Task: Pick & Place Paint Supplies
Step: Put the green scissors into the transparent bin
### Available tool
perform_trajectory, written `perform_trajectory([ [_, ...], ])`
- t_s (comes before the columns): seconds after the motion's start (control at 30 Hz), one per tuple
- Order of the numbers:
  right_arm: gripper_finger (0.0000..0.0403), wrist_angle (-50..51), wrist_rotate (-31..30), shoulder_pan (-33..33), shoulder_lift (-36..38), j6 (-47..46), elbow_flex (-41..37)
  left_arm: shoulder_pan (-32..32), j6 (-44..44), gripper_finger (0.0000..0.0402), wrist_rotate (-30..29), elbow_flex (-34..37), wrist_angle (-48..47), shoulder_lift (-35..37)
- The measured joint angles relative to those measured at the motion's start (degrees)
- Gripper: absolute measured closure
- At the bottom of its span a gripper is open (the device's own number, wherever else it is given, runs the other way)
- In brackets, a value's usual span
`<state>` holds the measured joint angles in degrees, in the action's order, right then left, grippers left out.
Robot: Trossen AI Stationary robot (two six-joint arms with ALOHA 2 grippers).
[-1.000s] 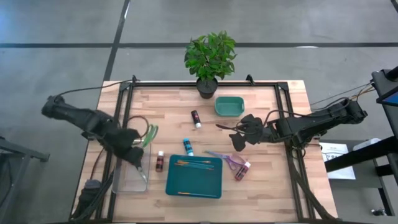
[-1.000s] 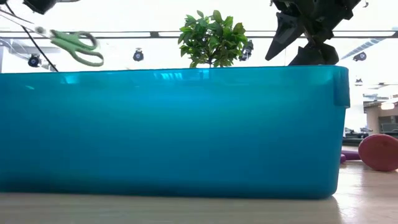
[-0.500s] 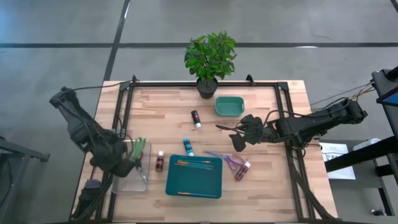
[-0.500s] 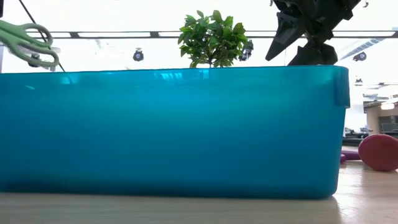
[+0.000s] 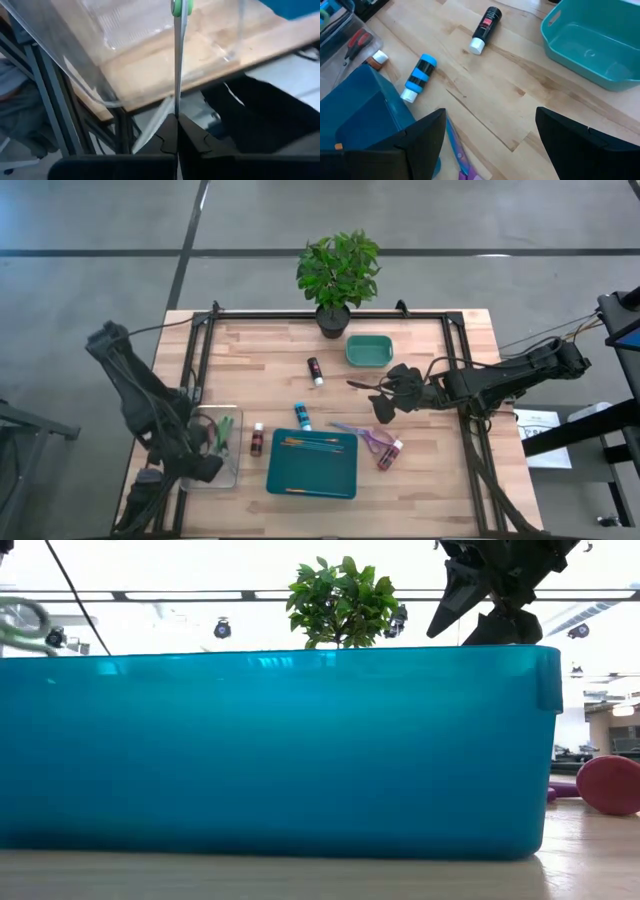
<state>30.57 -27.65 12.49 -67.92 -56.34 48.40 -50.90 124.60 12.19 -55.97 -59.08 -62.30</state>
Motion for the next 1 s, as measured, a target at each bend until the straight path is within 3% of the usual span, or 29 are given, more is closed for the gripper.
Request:
perform_trajectory([
  [0.53,0.0100,0.0,0.0,0.0,0.0,0.8,0.0,-0.1,0.4,0.0401,4.3,10.2,6.6,-1.0],
  [1.0,0.0100,0.0,0.0,0.0,0.0,0.8,0.0,0.0,-0.4,0.0401,3.4,10.7,6.5,-0.8],
])
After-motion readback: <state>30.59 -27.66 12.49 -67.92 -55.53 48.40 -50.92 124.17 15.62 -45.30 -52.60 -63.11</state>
